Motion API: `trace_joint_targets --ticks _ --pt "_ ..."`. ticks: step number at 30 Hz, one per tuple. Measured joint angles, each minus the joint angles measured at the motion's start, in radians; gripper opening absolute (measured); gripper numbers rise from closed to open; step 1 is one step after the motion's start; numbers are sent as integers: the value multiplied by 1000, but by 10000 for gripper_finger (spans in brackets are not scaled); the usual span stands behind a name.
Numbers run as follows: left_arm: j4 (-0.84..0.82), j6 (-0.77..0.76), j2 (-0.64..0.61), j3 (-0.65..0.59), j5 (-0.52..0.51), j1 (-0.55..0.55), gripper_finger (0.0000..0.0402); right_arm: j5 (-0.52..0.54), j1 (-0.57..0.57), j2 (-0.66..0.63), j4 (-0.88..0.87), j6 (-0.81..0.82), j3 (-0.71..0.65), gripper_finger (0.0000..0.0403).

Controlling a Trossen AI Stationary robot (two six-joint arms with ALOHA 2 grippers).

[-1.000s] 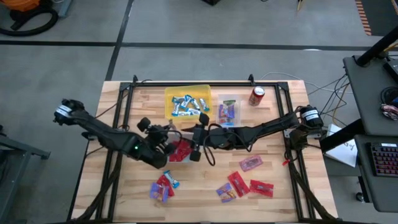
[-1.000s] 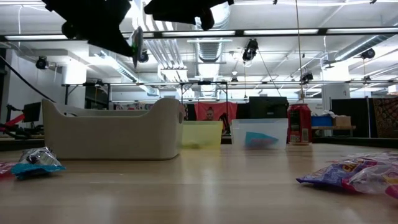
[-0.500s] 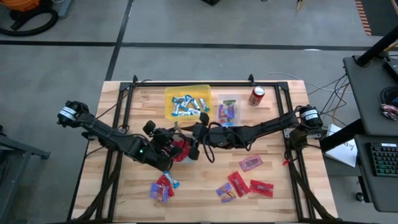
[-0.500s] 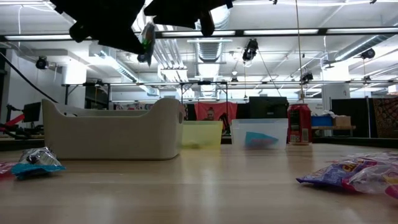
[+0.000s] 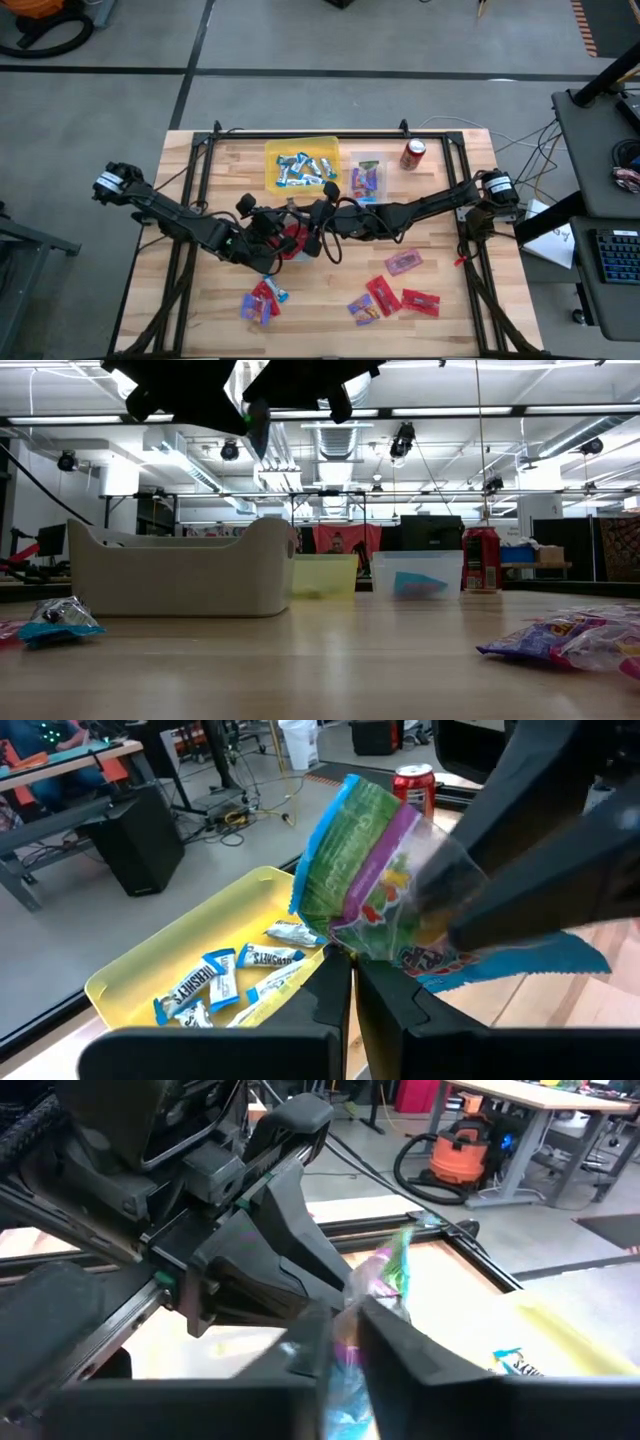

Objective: Sort candy
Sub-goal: Put the blue candy into the transparent bin

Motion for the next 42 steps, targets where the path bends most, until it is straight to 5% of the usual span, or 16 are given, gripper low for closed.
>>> trace_joint_targets --ticks 3,13,26,34,42 --pt "0 0 0 0 0 0 0 1 0 0 -1 -12 0 16" --pt "-24 5 0 0 27 0 5 5 0 0 -20 -15 0 9" --pt "-37 8 0 0 27 0 83 54 -1 -51 -191 22 0 8" --pt "-81 13 -3 0 60 -2 98 194 -30 -145 -593 223 0 8" --pt "-92 95 -50 0 221 -17 98 225 -222 -176 -1113 523 -6 8"
